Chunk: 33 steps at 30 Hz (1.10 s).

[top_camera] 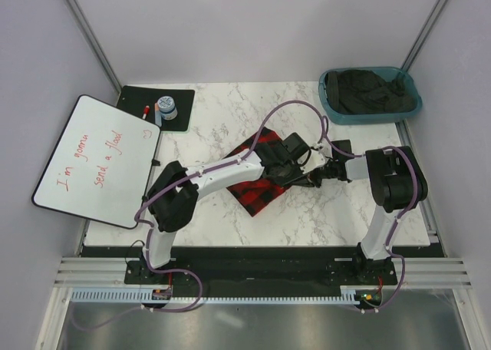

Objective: Fold and stack the long sleeve shirts
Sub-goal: Fold the shirt

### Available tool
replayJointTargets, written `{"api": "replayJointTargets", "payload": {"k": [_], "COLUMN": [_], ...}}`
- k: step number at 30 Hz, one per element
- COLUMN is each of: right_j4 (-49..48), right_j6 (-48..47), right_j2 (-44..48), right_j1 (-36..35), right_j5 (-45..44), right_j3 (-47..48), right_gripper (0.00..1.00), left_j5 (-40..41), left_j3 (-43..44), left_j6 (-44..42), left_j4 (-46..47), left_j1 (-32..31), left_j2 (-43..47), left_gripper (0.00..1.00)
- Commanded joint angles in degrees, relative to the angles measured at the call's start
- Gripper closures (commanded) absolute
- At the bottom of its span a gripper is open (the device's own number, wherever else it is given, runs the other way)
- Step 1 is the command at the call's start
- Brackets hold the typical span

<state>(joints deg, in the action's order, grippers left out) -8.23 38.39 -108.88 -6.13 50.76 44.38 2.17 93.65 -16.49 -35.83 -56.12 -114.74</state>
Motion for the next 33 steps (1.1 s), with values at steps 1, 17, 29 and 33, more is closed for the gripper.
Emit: {"api": "replayJointTargets", "payload": {"k": [1, 17, 29, 33], "right_j4": [-1.5, 4.4, 24.5, 27.7], "right_j6": [-0.2, -7.4, -35.4, -37.0], "right_j2": [-0.7, -1.1, -12.0, -13.5], "right_j1": [-0.5, -0.2, -11.5, -12.2], "right_j5": [-2.5, -5.1, -28.8, -32.1], "right_j3": [-0.9, 3.1, 36.1, 46.0], "right_gripper": [0.96, 0.96, 0.95, 0.84], "left_j5": [-0.3, -11.1, -16.9, -12.8], "left_j3": [2.9, 2.5, -15.5, -20.4], "left_j6": [0.8, 5.9, -4.4, -12.5], "left_j4": [-2.3, -1.3, -0.9, 4.4], "left_j1": [-2.9, -1.5, 23.6, 26.4], "left_j2": [1.3, 7.0, 19.3, 16.2], "left_gripper": [0.98, 0.44, 0.53, 0.65]}}
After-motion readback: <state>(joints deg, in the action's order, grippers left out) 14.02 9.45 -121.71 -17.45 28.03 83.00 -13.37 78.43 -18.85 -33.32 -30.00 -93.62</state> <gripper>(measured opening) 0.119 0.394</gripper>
